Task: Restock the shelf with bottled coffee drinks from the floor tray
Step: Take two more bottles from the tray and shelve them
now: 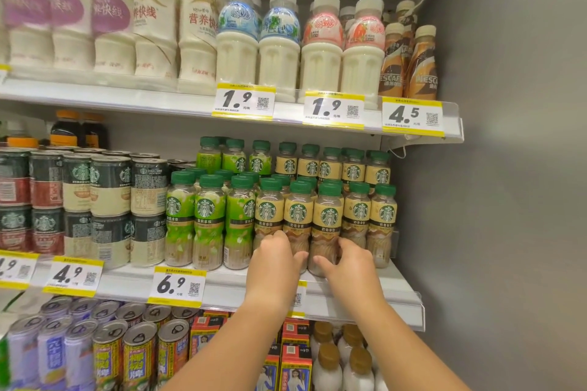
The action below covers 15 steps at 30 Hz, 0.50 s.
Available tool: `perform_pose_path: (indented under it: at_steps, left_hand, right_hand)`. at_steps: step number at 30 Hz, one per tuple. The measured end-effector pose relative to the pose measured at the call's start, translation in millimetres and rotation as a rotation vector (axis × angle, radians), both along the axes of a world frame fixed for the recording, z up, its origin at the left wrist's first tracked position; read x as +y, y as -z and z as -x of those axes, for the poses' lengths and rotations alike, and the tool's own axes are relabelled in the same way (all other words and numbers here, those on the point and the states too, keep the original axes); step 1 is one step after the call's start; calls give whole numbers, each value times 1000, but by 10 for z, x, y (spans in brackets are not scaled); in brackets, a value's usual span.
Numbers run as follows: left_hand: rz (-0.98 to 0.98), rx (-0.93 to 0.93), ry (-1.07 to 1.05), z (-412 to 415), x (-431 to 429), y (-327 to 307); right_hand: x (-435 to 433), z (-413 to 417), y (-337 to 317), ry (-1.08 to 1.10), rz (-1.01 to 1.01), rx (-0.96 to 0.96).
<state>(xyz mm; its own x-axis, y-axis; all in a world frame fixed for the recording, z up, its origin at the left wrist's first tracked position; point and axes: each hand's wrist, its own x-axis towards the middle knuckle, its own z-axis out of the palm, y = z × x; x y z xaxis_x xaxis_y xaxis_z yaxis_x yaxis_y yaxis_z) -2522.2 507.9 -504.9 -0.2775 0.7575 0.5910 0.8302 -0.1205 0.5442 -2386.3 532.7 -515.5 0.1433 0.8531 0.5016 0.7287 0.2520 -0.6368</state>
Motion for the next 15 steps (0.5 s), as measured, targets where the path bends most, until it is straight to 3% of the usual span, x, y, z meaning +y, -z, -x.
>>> perform_pose_path:
  at_steps: [9, 15]
  left_hand:
    - [22, 78, 71, 63, 17, 22]
    - [-24, 454, 117, 221, -147, 88]
  right_hand:
    - [-57, 14, -35, 7, 48, -118]
    - [-303, 24, 5, 222, -58, -576]
